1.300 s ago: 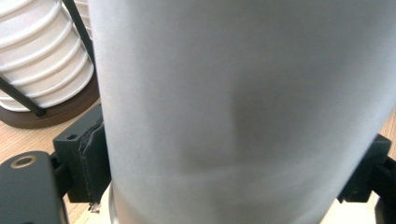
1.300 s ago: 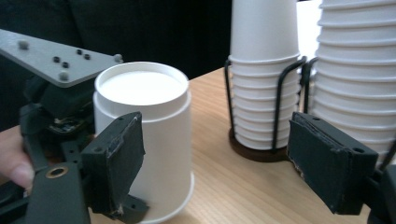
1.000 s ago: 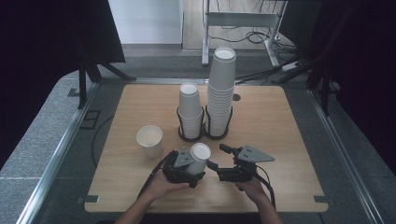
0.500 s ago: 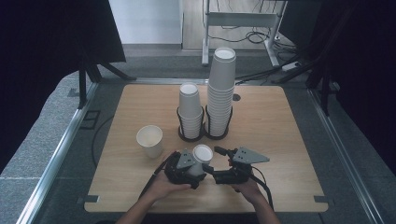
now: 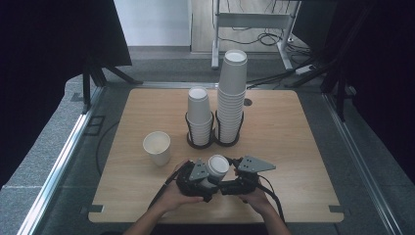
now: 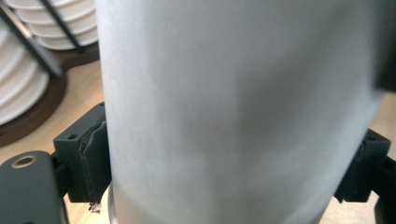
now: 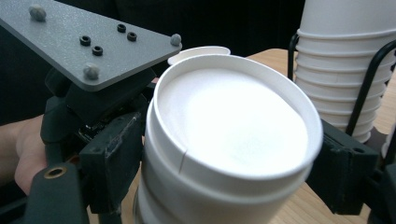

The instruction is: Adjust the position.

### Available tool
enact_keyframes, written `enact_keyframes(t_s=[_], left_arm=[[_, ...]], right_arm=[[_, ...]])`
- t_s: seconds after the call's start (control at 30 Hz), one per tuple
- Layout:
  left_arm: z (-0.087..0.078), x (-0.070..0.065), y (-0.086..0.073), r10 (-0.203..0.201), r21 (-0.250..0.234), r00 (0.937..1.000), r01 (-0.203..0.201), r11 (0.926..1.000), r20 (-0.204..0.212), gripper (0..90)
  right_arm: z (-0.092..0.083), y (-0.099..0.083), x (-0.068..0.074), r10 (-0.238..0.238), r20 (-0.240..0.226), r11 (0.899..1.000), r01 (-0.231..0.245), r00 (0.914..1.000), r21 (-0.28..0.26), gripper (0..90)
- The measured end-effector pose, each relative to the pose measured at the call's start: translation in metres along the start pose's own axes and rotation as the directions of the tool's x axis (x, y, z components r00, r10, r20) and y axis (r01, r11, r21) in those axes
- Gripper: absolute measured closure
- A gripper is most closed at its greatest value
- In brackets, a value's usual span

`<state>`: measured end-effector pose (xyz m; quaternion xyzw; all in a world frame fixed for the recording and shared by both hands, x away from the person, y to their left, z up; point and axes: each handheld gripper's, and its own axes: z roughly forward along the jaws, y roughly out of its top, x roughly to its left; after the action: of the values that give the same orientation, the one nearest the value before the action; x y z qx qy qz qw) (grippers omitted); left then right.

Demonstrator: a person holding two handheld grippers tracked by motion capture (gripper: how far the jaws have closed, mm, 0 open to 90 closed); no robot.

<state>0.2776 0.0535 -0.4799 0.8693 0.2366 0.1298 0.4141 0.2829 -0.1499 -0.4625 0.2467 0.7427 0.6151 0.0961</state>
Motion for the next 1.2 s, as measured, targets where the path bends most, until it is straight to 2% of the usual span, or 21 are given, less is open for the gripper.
enact_keyframes(t_s=[0.47,0.6,0.7,0.77,0.97,1.1,1.2], left_arm=[[0.002,-0.001,0.000,-0.014,0.004,0.9999,0.014,0.9999,0.004,11.3],[0.003,-0.001,0.000,-0.027,-0.022,0.9996,0.027,0.9994,-0.003,8.3],[0.001,0.001,0.001,-0.047,-0.027,0.9989,0.047,0.9985,0.007,1.6],[0.001,0.002,0.000,-0.060,-0.037,0.9982,0.060,0.9975,0.011,1.6],[-0.001,0.002,0.000,-0.061,-0.056,0.9979,0.062,0.9965,0.022,1.3],[-0.002,0.002,0.000,-0.060,-0.077,0.9977,0.062,0.9951,0.032,1.2],[-0.002,0.003,0.000,-0.060,-0.079,0.9977,0.062,0.9949,0.033,1.4]], right_arm=[[0.001,-0.002,-0.001,0.002,-0.033,1.000,-0.002,0.9995,-0.009,22.1],[0.001,-0.002,-0.002,0.013,-0.033,1.000,-0.014,0.9994,-0.022,22.7],[0.000,-0.001,-0.002,0.019,-0.022,0.999,-0.019,0.9996,-0.032,22.8],[-0.001,-0.001,-0.003,0.026,-0.026,0.999,-0.027,0.9993,-0.038,22.8],[-0.004,-0.002,-0.010,0.092,-0.046,0.993,-0.095,0.9947,-0.070,22.9],[-0.007,-0.004,-0.018,0.178,-0.094,0.976,-0.188,0.9796,-0.112,23.0],[-0.008,-0.005,-0.020,0.203,-0.110,0.968,-0.216,0.9731,-0.125,23.0]])
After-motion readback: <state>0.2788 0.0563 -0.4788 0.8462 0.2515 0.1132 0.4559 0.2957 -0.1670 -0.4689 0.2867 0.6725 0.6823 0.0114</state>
